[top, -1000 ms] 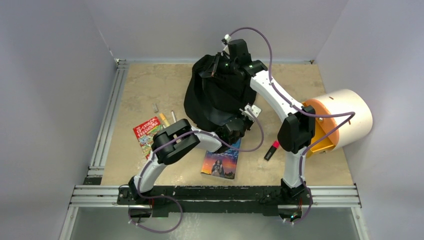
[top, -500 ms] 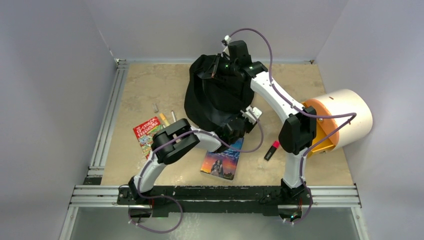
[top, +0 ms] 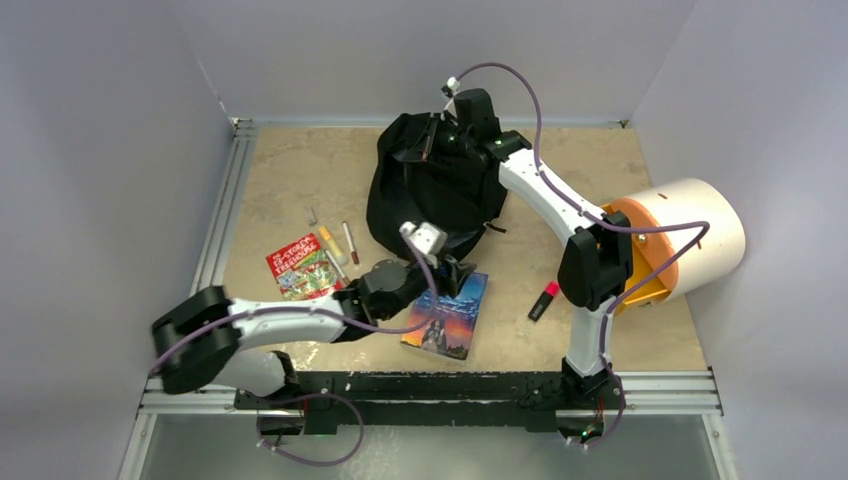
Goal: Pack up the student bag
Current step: Unzip the student bag at the center of the board.
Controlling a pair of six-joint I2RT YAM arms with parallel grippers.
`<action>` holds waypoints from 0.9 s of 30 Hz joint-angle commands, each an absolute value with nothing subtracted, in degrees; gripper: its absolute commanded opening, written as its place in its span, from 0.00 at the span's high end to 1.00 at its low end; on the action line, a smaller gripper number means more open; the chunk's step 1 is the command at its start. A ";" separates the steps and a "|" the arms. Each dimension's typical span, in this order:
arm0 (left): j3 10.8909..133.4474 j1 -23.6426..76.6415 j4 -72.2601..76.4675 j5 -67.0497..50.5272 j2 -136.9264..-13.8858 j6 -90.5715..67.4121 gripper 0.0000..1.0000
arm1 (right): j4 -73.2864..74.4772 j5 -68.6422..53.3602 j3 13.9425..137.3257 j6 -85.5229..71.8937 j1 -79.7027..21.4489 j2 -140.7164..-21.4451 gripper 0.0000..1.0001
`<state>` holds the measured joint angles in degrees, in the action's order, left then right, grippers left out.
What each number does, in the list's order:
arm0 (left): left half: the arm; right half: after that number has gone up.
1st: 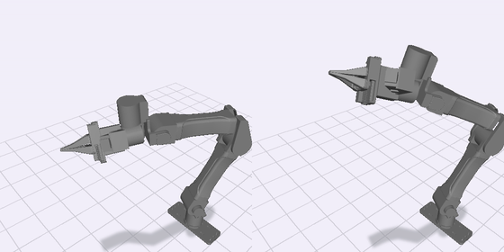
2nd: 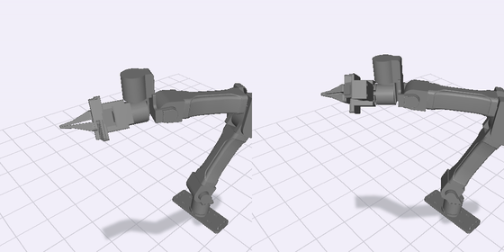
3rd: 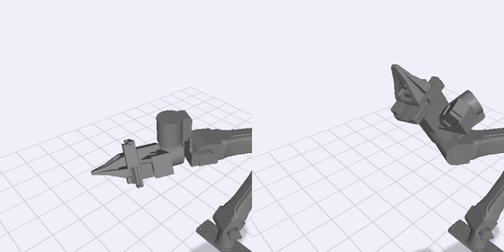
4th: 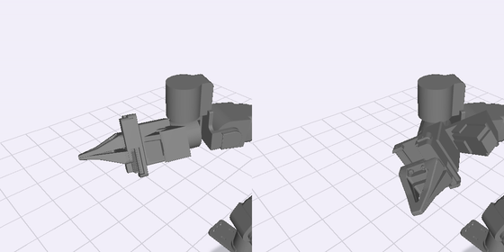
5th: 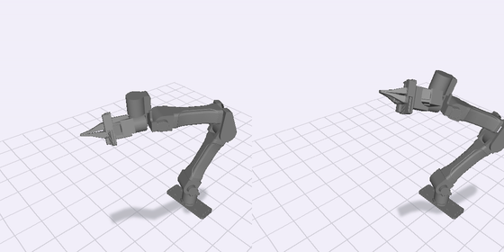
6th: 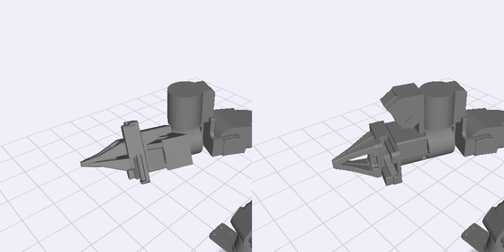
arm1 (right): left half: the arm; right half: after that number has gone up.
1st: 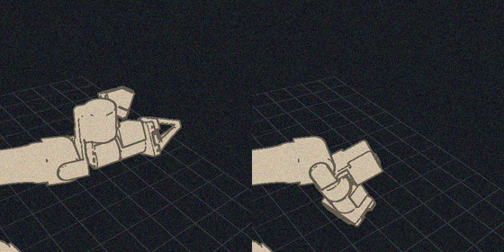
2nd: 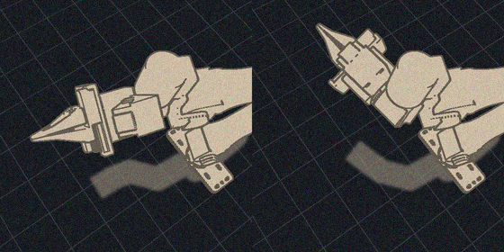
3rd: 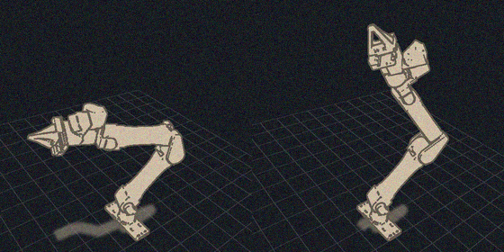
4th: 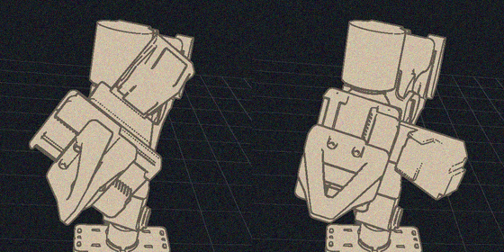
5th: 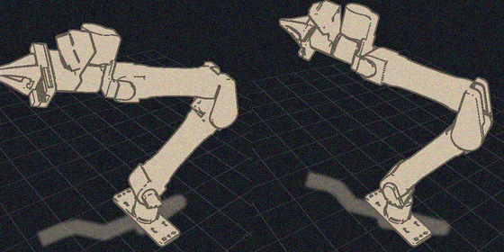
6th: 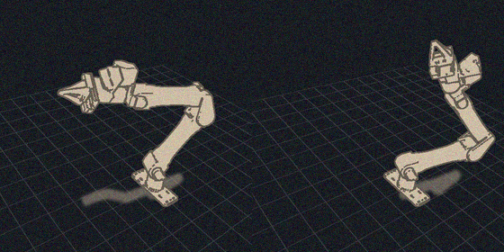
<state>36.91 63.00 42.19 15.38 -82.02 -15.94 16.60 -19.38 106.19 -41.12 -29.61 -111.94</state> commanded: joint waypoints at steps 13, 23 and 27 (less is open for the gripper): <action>33.58 51.33 0.97 34.12 -63.64 -58.51 0.27 | 6.11 -19.89 100.81 -38.96 -29.48 -105.58 0.99; 35.50 46.12 11.87 28.93 -66.86 -53.79 0.25 | 5.68 -19.76 98.35 -38.06 -29.55 -104.55 0.98; 30.86 46.06 16.59 27.96 -62.67 -55.48 0.25 | 5.12 -19.32 97.02 -37.90 -29.51 -104.15 0.98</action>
